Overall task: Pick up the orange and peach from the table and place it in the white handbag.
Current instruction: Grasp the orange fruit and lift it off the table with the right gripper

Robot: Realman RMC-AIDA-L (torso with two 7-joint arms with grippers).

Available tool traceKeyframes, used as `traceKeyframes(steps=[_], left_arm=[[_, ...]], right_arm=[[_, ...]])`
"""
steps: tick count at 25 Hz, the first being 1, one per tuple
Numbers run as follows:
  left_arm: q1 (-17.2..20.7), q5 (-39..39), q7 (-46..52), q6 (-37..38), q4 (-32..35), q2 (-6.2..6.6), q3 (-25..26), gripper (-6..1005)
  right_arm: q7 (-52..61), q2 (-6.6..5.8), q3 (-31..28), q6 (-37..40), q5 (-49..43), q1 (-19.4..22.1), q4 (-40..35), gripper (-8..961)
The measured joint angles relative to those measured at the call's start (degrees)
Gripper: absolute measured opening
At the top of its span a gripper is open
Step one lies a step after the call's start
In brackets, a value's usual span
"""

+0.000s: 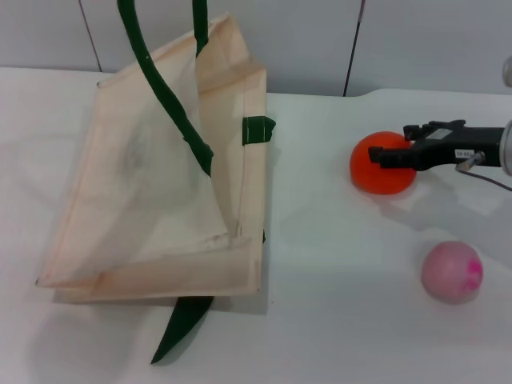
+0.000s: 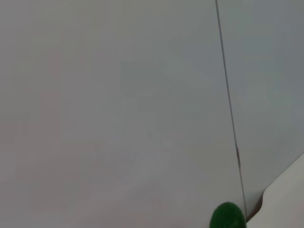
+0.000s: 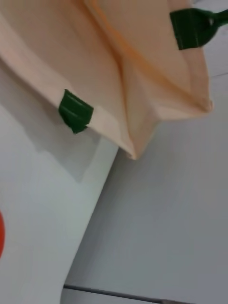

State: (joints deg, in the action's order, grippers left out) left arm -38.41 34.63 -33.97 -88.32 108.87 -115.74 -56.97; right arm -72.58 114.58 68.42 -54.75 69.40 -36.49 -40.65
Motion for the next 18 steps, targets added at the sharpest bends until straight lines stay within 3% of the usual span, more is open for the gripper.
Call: traceKeyframes(steps=[5, 18], left_arm=[[-0.1, -0.7, -0.1, -0.5, 0.6, -0.05, -0.3, 122], [-0.3, -0.7, 0.1, -0.9, 2.2, -0.25, -0.4, 122]], right_arm=[[-0.1, 0.01, -1.2, -0.5, -0.3, -0.2, -0.2, 889], [0.0, -2.34, -2.4, -0.2, -2.7, -3.1, 5.1, 888]])
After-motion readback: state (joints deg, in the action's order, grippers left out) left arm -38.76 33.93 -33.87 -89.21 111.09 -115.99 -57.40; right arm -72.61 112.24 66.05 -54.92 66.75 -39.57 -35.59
